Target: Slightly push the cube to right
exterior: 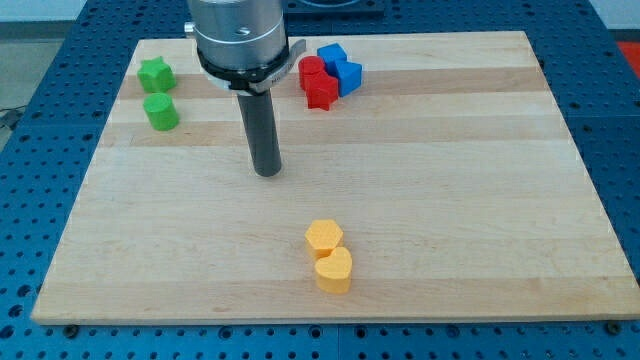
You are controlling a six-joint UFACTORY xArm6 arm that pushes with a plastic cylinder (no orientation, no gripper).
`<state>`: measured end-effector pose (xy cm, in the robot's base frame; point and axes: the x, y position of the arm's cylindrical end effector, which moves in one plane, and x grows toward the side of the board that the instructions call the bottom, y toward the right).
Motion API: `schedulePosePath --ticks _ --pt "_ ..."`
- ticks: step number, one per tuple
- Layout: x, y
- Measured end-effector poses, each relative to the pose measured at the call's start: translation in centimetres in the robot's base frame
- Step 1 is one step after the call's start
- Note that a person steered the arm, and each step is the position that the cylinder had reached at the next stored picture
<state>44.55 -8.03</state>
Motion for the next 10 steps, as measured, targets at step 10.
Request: schedulePosePath --ticks 10 --pt "-21.0 7.1"
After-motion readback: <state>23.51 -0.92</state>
